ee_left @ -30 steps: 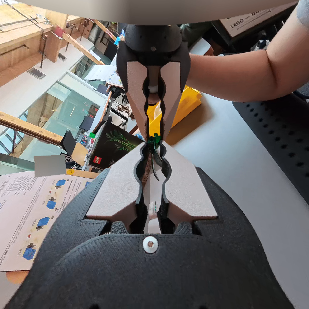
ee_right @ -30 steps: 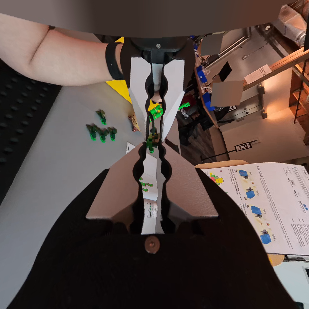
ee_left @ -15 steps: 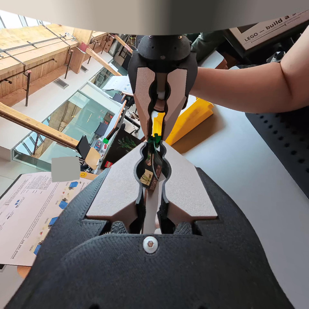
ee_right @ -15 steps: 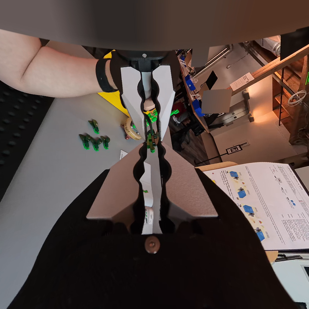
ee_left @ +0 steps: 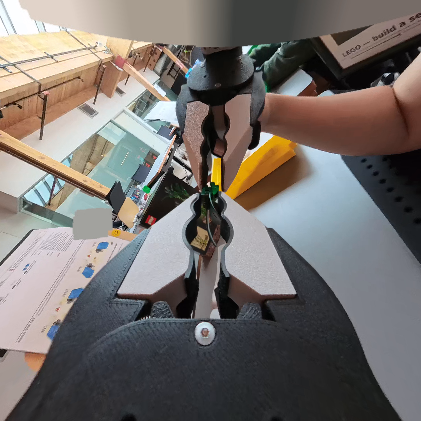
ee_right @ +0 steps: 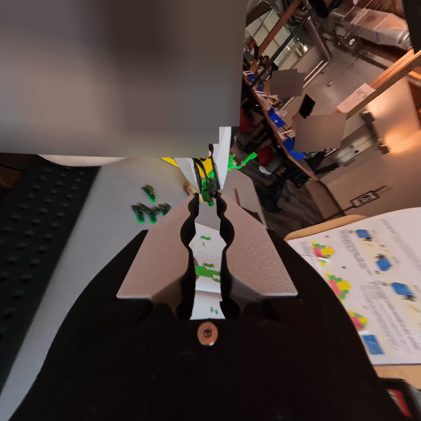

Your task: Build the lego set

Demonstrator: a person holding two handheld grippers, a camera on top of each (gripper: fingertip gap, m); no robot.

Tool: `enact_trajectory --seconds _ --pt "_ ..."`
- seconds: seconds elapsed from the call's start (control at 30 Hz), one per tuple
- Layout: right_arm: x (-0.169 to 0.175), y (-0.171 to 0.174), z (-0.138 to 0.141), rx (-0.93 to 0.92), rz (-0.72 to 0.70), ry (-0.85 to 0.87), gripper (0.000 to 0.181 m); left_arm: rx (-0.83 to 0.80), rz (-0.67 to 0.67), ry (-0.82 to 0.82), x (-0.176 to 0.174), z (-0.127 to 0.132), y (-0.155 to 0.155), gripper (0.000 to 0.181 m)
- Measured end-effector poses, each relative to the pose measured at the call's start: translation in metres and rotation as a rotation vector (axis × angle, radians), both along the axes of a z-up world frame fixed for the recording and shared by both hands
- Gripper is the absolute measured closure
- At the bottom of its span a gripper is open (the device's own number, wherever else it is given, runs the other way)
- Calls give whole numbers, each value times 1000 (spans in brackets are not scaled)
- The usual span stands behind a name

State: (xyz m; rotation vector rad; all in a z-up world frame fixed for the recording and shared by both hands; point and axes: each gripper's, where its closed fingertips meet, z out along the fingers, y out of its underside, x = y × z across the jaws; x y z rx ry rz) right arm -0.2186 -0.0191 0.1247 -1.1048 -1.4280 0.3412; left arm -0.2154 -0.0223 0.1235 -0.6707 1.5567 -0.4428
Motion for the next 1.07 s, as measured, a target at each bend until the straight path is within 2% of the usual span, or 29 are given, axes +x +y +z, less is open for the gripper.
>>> enact_trajectory --seconds 0.17,0.2,0.27,0.37,0.43,0.67,0.9,1.0,1.07 --pt "6 5 2 -411 170 179 162 -7 30 15 -6 -2 10 170" --pt "6 6 2 -412 195 191 164 -22 26 18 -6 -3 10 170" --pt "5 9 0 -248 193 180 173 -31 30 21 -7 -3 12 170" --pt "1 14 -8 16 106 87 179 -47 36 39 -7 -6 15 170" --pt "0 16 -5 74 59 72 179 -55 37 37 -8 -6 16 170" --pt "-5 13 -7 77 67 62 171 -70 20 33 -10 -4 12 170" --pt "-8 15 -13 48 62 34 178 -106 3 45 -9 -9 13 169" --pt "-8 29 -21 -26 23 44 178 -130 12 -19 -18 2 17 148" --pt "-17 39 -33 -134 42 72 178 -176 3 -92 -30 18 18 138"
